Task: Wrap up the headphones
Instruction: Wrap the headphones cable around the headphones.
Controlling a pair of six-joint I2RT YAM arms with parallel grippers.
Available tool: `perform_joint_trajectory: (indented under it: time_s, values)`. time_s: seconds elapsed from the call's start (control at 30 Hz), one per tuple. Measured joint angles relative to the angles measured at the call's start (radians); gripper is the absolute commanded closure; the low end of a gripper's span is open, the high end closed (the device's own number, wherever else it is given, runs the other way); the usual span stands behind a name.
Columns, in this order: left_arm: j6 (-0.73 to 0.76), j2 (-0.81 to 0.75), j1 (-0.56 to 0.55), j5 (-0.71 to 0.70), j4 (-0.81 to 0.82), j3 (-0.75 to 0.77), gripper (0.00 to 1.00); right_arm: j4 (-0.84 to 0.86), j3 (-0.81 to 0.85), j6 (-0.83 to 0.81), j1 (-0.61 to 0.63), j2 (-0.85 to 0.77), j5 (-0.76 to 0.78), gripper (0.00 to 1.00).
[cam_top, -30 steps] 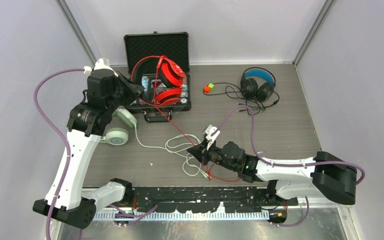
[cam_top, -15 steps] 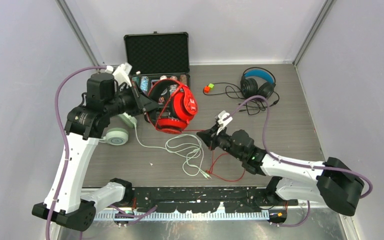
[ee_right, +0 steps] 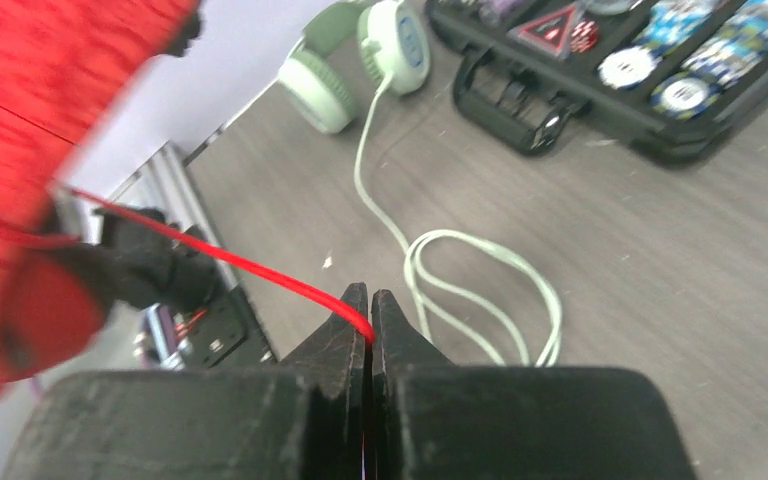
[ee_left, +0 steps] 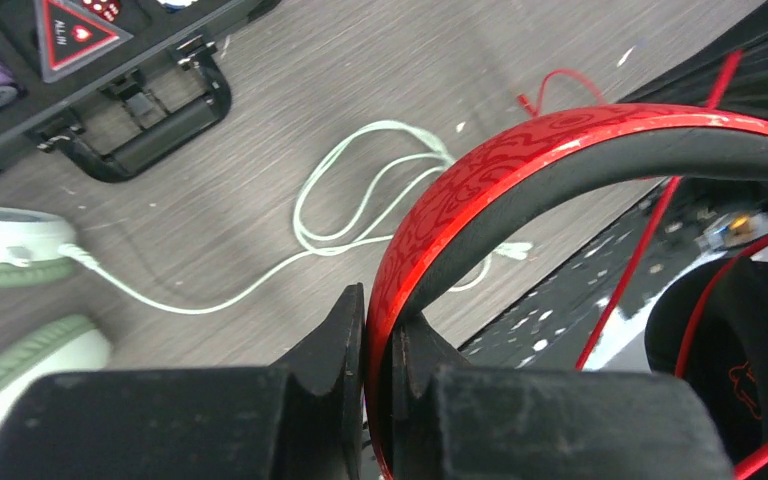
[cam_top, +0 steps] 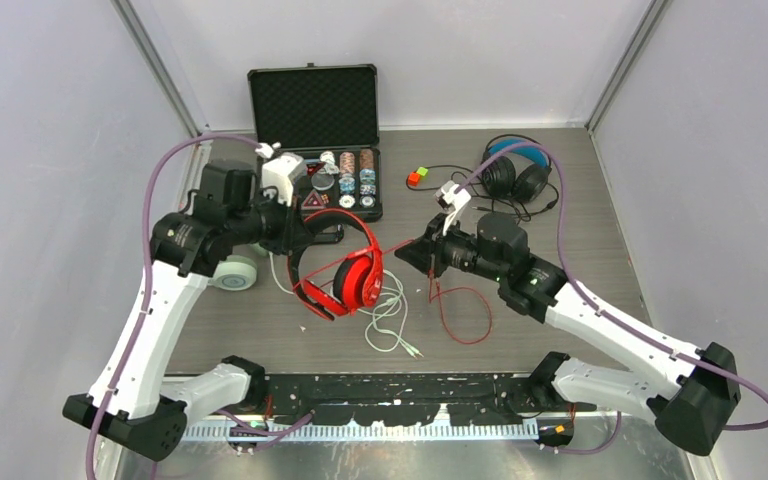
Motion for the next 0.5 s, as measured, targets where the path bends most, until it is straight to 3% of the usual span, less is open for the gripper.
perform_joint_trajectory:
  time_s: [0.23, 0.5]
  values:
    - [0.202, -0.020, -0.075, -0.136, 0.043, -0.077, 1.00, -0.221, 0.089, 0.134, -0.001, 0.016, -0.175, 1.00]
    - [0.283, -0.054, -0.099, -0.289, 0.122, -0.103, 1.00, -0.245, 0.131, 0.315, -0.008, 0.078, -0.310, 1.00]
